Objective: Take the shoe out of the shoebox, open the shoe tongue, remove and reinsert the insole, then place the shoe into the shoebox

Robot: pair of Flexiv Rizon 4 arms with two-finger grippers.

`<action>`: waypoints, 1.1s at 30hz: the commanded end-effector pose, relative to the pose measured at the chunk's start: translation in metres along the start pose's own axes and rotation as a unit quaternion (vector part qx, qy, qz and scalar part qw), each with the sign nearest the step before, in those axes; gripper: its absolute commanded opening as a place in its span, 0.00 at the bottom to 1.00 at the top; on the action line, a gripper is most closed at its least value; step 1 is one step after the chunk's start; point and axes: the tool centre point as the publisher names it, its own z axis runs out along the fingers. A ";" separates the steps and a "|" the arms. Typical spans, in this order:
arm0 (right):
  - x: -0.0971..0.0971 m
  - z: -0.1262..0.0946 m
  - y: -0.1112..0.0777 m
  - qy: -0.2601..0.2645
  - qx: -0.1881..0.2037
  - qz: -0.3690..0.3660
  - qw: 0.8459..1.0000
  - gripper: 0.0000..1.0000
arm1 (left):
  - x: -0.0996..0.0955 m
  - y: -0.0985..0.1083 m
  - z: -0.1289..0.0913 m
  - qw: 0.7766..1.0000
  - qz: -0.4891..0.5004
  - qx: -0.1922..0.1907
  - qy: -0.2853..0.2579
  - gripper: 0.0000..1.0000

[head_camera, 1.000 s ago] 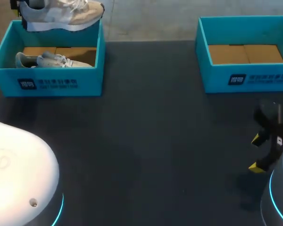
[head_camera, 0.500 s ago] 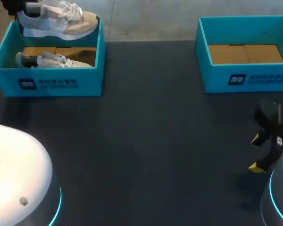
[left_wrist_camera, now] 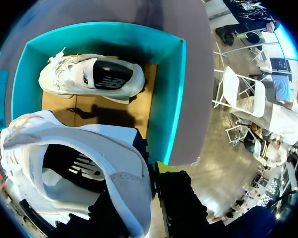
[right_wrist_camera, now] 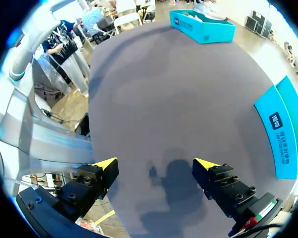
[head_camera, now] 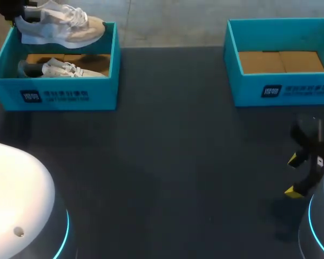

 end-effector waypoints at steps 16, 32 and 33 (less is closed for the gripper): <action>0.002 0.001 -0.001 -0.003 -0.001 0.000 1.000 1.00 | 0.001 -0.001 0.024 1.000 0.018 0.015 -0.001 0.00; 0.002 0.001 -0.001 -0.003 -0.001 0.000 1.000 1.00 | -0.010 0.006 0.054 0.999 0.016 0.030 0.015 0.00; 0.002 0.001 -0.001 -0.003 -0.001 0.000 1.000 1.00 | -0.010 0.007 0.056 0.999 0.016 0.033 0.015 0.00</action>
